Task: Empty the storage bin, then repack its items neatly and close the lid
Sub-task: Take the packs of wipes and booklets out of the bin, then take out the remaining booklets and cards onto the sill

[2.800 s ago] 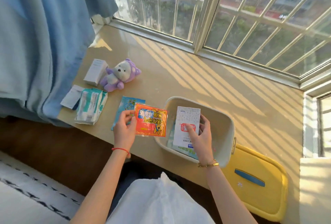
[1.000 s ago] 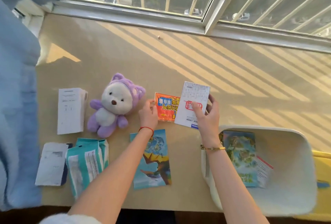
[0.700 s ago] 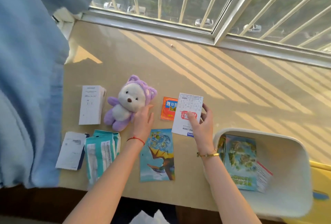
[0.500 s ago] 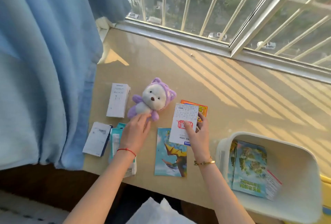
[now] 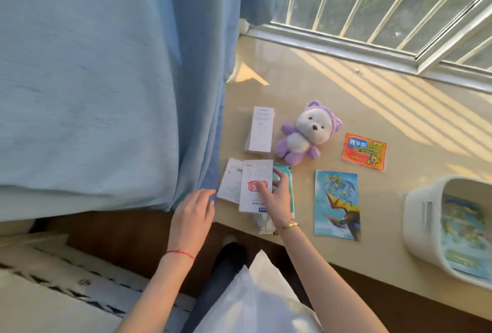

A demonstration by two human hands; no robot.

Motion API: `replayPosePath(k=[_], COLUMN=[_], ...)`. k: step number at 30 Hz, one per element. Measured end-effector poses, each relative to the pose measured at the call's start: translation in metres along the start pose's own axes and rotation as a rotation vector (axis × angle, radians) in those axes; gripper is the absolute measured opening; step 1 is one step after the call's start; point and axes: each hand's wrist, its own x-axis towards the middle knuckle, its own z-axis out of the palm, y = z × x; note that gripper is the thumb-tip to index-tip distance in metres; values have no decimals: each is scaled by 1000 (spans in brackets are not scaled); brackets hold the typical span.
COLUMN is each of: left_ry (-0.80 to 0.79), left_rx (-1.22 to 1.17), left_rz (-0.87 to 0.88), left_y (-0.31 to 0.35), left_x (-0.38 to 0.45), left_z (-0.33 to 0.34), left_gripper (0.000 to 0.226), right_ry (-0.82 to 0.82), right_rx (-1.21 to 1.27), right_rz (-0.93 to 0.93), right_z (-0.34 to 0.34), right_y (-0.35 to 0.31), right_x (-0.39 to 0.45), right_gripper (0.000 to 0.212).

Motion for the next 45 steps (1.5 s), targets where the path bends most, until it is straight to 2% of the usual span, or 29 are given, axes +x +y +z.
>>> replayPosePath(k=[5, 9, 17, 22, 27, 31, 38, 45], left_ry=[-43, -55, -76, -54, -43, -53, -69, -88], left_rx=[-8, -30, -30, -5, 26, 39, 61, -8], left_rz=[50, 67, 90, 130, 199, 256, 353, 371], left_y=[-48, -67, -86, -84, -58, -24, 66, 190], left_x=[0, 5, 14, 15, 11, 2, -35, -96], left_z=[0, 4, 6, -6, -26, -36, -29, 13], left_gripper=[24, 24, 25, 24, 24, 25, 34, 32], right_ry=[68, 127, 147, 141, 218, 265, 359, 413], right_rx=[-129, -260, -750, -815, -875, -891, -916, -964], right_rz=[16, 13, -43, -92, -318, -423, -467, -476], right_z=[67, 95, 102, 92, 40, -24, -150, -306], right_y=[30, 48, 60, 42, 18, 8, 15, 42], right_x=[26, 40, 39, 22, -35, -91, -172, -227], right_gripper=[60, 59, 55, 46, 38, 34, 34, 34])
